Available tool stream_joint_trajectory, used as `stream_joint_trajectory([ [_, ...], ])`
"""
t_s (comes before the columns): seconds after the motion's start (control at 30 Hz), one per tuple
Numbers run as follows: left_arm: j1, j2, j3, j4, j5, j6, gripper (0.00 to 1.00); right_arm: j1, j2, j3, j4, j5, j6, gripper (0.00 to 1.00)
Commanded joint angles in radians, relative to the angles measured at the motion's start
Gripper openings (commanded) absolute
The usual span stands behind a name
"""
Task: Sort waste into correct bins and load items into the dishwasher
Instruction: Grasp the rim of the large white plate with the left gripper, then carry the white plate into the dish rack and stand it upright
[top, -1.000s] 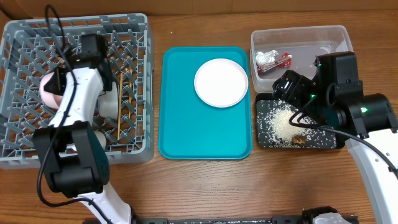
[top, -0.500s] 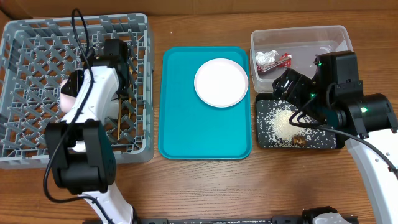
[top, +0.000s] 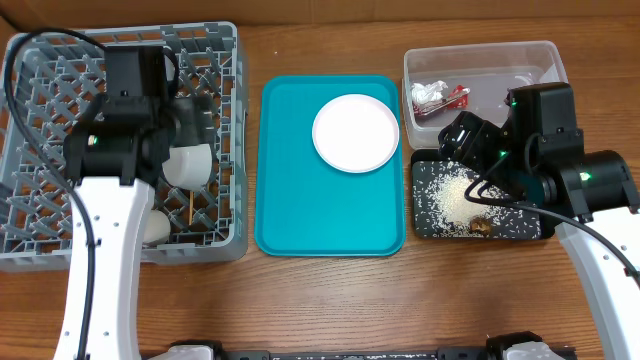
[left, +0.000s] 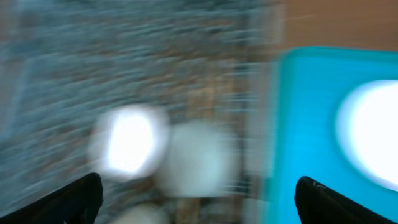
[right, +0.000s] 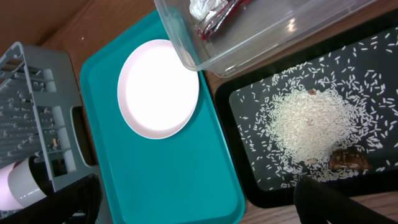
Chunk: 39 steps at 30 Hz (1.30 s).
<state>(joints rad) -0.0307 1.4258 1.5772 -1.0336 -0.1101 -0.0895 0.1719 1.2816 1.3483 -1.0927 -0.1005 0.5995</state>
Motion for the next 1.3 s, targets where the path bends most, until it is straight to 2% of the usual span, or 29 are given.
stream_joint_trajectory([
  [0.0, -0.039, 0.026, 0.002, 0.027, 0.518, -0.028, 0.88, -0.001, -0.023, 0.013, 0.003, 0.002, 0.003, 1.0],
  [0.07, -0.091, 0.064, 0.002, 0.039, 0.496, -0.075, 0.86, -0.001, -0.023, 0.013, 0.003, 0.002, 0.003, 1.0],
  [0.2, -0.248, 0.221, 0.002, 0.052, 0.283, -0.233, 0.81, -0.001, -0.023, 0.013, 0.002, 0.002, 0.003, 1.0],
  [0.27, -0.303, 0.3, 0.002, 0.077, 0.209, -0.279, 0.75, -0.001, -0.023, 0.013, 0.002, 0.002, 0.003, 1.0],
  [0.33, -0.341, 0.373, 0.002, 0.115, 0.158, -0.334, 0.75, -0.001, -0.023, 0.013, 0.002, 0.002, 0.003, 1.0],
  [0.57, -0.375, 0.606, 0.002, 0.198, 0.206, -0.647, 0.72, -0.001, -0.023, 0.013, -0.006, 0.002, 0.003, 1.0],
  [0.67, -0.375, 0.678, 0.002, 0.21, 0.208, -0.717, 0.71, -0.001, -0.023, 0.013, -0.018, 0.002, 0.003, 1.0],
  [0.77, -0.375, 0.739, 0.002, 0.227, 0.228, -0.727, 0.68, -0.001, -0.023, 0.013, -0.021, 0.002, 0.003, 1.0],
  [0.9, -0.375, 0.761, 0.002, 0.215, 0.254, -0.702, 0.45, -0.001, -0.023, 0.013, -0.021, 0.002, 0.003, 1.0],
  [0.97, -0.373, 0.75, 0.004, 0.201, 0.253, -0.676, 0.39, -0.001, -0.023, 0.013, -0.022, 0.002, 0.003, 1.0],
  [1.13, -0.361, 0.68, 0.022, 0.095, 0.174, -0.634, 0.04, -0.001, -0.023, 0.013, -0.021, 0.002, 0.003, 1.0],
  [1.27, -0.34, 0.524, 0.032, -0.003, 0.013, -0.577, 0.04, -0.001, -0.023, 0.013, -0.021, 0.002, 0.003, 1.0],
])
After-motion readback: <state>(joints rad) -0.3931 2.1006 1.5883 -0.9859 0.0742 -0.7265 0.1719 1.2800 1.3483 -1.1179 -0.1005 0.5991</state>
